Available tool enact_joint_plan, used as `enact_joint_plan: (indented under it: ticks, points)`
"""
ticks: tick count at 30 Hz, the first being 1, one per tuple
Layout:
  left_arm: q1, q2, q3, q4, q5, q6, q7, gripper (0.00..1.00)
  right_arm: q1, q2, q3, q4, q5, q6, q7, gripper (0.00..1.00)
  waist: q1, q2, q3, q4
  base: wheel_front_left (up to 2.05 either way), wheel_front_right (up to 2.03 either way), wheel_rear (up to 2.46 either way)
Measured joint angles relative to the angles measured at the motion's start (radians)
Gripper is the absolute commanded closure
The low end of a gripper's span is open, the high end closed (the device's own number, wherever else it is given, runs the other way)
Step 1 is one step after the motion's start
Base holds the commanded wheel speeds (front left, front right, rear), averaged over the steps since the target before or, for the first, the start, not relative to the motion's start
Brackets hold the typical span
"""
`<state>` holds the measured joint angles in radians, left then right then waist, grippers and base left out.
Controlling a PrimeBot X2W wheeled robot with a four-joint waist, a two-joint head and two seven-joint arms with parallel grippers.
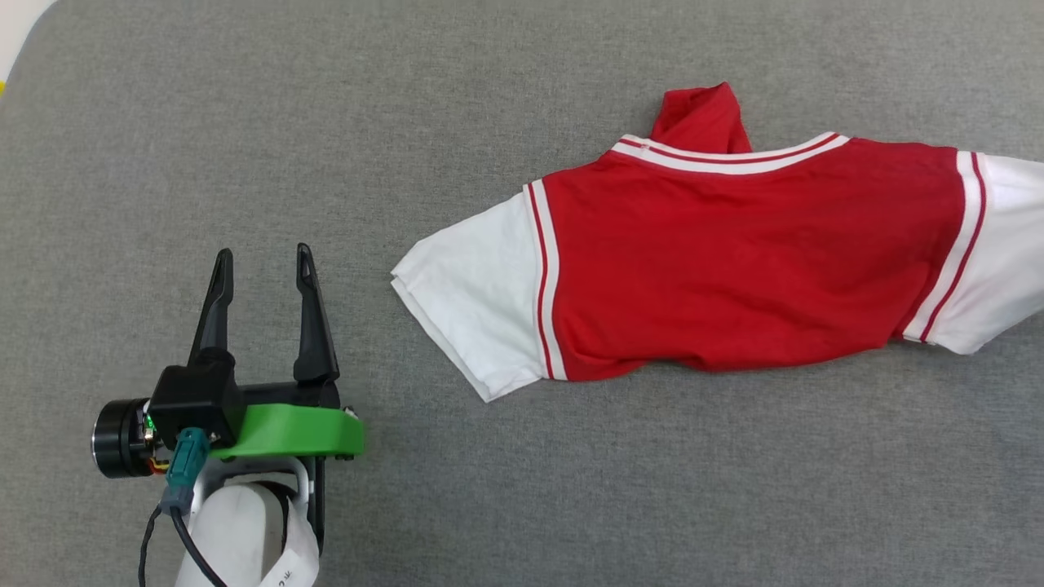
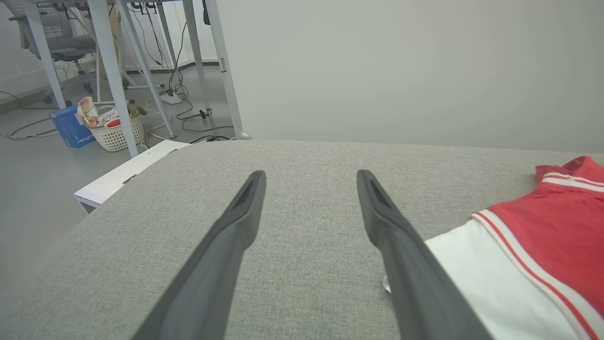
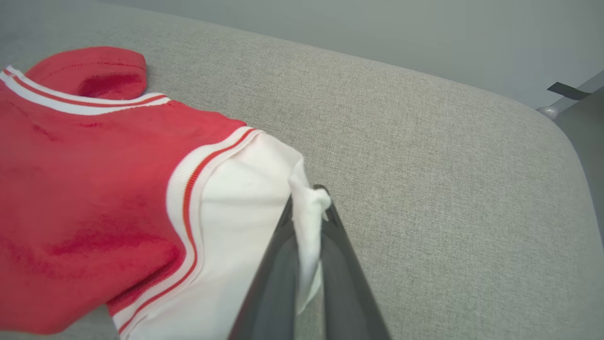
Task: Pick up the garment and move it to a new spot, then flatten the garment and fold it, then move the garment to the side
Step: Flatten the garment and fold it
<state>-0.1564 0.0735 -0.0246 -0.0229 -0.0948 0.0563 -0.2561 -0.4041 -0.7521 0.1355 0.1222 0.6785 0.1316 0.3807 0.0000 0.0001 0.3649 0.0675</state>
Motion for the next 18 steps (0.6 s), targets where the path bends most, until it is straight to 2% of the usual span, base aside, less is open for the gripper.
enact_joint_plan:
  ticks: [3,7,12,16,18]
  points:
    - [-0.013,-0.005,-0.003,-0.001,0.003,-0.010,0.000,0.00,-0.021,0.009,-0.033,0.011,-0.034,0.000,0.052,1.00,0.0000,0.0000,0.029,0.007,0.00,0.00,0.00]
    - [-0.041,-0.009,-0.007,0.002,0.006,-0.018,0.000,0.00,-0.120,0.031,-0.022,0.078,-0.079,0.000,0.101,1.00,0.0000,0.0000,0.064,0.020,0.00,0.00,0.00]
    - [-0.076,-0.013,-0.017,0.012,0.007,-0.026,0.000,0.00,-0.275,0.084,0.021,0.237,-0.145,0.000,0.114,1.00,0.0000,0.0000,0.108,0.043,0.00,0.00,0.00]
    - [-0.085,-0.015,-0.018,0.022,0.007,-0.026,0.000,0.00,-0.315,0.128,0.087,0.369,-0.178,-0.002,0.114,1.00,0.0001,0.0000,0.124,0.063,0.00,0.00,0.00]
    - [-0.086,-0.016,-0.018,0.030,0.008,-0.027,0.000,0.00,-0.329,0.130,0.099,0.410,-0.178,-0.001,0.097,1.00,0.0001,-0.0001,0.123,0.069,0.00,0.00,0.00]
